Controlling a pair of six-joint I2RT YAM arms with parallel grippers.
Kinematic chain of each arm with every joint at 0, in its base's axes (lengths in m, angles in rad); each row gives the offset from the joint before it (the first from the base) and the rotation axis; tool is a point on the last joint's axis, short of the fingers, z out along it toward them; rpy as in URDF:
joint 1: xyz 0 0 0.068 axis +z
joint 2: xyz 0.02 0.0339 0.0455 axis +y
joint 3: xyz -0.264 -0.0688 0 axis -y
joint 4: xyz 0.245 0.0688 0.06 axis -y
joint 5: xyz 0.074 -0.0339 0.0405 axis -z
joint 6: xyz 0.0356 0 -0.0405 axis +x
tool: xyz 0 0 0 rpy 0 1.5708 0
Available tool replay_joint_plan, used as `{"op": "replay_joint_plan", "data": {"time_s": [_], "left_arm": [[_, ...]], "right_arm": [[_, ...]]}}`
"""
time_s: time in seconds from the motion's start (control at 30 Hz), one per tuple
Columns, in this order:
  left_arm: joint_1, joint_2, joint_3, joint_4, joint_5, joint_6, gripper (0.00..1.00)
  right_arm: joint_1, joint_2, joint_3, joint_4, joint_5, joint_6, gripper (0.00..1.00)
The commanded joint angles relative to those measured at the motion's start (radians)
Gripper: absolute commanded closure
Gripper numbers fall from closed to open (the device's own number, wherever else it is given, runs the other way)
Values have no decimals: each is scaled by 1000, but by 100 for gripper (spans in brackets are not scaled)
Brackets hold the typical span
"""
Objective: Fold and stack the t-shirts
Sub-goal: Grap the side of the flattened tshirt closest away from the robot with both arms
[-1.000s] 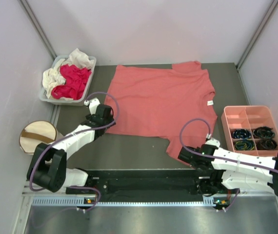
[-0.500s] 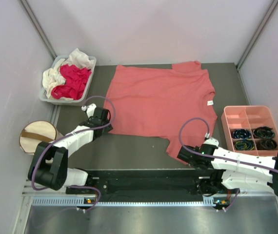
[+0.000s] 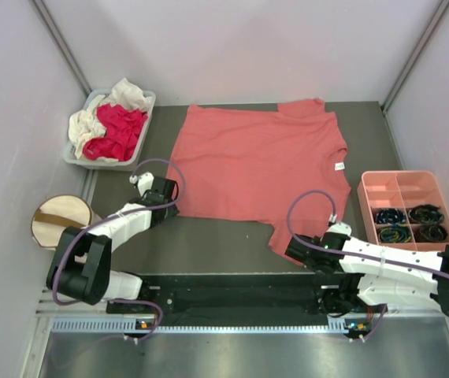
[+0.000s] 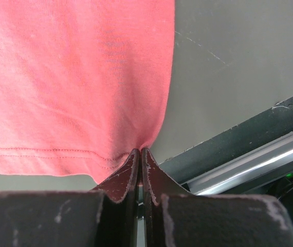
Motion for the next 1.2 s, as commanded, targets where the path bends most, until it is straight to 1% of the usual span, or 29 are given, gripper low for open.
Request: {"op": "replay_joint_plan", "data": {"time_s": [0.0,0.3,0.4,0.43,0.5,0.53,0.57,0.6,0.77,0.87,1.0,1.17], "left_arm": [[5,25,28,8,-36,-1,40],[5,92,59,46,-27,2,41],[5,106,68,48,-20,4,42],[5,106,68,49,-19,4,45],[5,105,65,49,-20,7,53],[5,102,62,48,-22,7,60],[5,102,56,49,-23,8,89],[5,99,54,48,-25,7,100],[5,63,49,40,-40,5,100],[5,11,72,-17,-63,16,100],[5,-128,82,-92,-76,44,100],[5,-222,51,-152,-69,67,100]], "right_arm": [[15,-5,36,-14,13,-3,100],[15,-13,40,-22,22,-9,100],[14,-13,39,-24,19,-7,100],[14,-13,36,-19,18,-4,100],[15,-13,33,-16,15,-3,100],[14,-13,28,-11,13,-3,100],[14,-13,28,-10,13,-3,100],[15,-13,27,-10,10,-4,100],[14,-15,43,-23,30,-13,100],[14,-15,83,-60,55,-21,100],[15,-45,168,-207,84,-26,100],[15,-130,290,-352,108,-38,100]]}}
